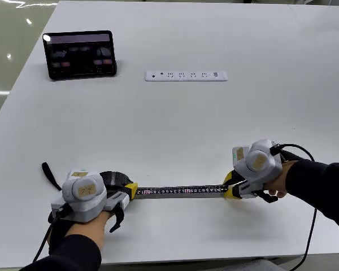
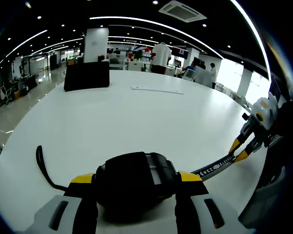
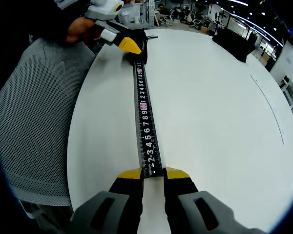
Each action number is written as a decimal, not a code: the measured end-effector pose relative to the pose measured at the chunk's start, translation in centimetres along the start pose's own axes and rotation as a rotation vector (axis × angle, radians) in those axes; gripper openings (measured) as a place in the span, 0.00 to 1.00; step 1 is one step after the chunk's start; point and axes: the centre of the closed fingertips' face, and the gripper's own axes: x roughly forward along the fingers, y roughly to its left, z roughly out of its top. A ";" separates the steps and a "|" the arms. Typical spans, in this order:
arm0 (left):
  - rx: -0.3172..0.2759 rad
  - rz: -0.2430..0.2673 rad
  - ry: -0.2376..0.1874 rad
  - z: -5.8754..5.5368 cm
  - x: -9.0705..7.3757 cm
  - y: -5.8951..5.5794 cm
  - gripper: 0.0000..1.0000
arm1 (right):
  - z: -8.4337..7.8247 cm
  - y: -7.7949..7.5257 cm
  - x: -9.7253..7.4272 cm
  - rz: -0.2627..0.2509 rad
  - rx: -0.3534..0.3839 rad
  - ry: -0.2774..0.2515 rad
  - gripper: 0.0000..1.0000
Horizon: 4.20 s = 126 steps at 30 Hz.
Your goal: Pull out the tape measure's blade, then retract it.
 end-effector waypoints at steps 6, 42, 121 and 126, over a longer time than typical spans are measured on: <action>0.002 -0.001 0.000 0.0 0.0 0.0 0.60 | 0.2 0.0 0.1 0.000 0.002 -0.003 0.11; -0.002 -0.008 0.005 0.0 0.1 0.0 0.60 | 2.1 0.1 1.0 0.009 0.022 -0.036 0.11; -0.034 -0.059 0.025 0.1 0.0 0.0 0.59 | 6.6 0.8 3.2 0.033 0.015 -0.094 0.11; -0.033 -0.058 0.026 0.1 0.0 0.0 0.59 | 6.8 0.8 3.4 0.030 0.018 -0.095 0.11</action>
